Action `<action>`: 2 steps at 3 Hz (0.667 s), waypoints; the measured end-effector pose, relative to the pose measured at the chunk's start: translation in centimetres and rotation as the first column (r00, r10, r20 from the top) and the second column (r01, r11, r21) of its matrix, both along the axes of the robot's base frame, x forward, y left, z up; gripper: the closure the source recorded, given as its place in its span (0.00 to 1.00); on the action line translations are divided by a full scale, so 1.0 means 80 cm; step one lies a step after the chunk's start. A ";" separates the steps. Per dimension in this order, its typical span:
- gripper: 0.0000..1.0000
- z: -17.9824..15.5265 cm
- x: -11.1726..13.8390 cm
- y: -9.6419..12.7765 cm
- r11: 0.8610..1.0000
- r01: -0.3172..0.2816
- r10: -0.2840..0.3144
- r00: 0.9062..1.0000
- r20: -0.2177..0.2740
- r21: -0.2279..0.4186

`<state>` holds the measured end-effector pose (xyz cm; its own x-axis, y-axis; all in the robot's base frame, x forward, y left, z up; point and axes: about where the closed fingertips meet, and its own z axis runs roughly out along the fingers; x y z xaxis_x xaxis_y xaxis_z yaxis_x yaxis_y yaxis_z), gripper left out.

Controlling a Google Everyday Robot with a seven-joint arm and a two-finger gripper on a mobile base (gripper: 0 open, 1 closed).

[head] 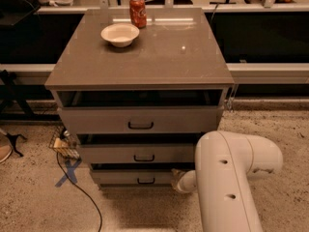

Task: Open bottom drawer

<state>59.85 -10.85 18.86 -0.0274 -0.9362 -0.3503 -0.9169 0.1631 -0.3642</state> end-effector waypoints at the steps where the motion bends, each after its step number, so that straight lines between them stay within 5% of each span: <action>1: 1.00 0.002 0.000 0.000 1.000 0.000 0.000 1.000 0.000 0.000; 2: 0.75 0.004 0.000 0.000 1.000 0.000 0.000 1.000 0.000 0.000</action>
Offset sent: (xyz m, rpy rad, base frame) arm 0.0000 0.0000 0.0016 0.0000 0.0000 0.0000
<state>59.85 -10.85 19.19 -0.0275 -0.9362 -0.3503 -0.9169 0.1631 -0.3642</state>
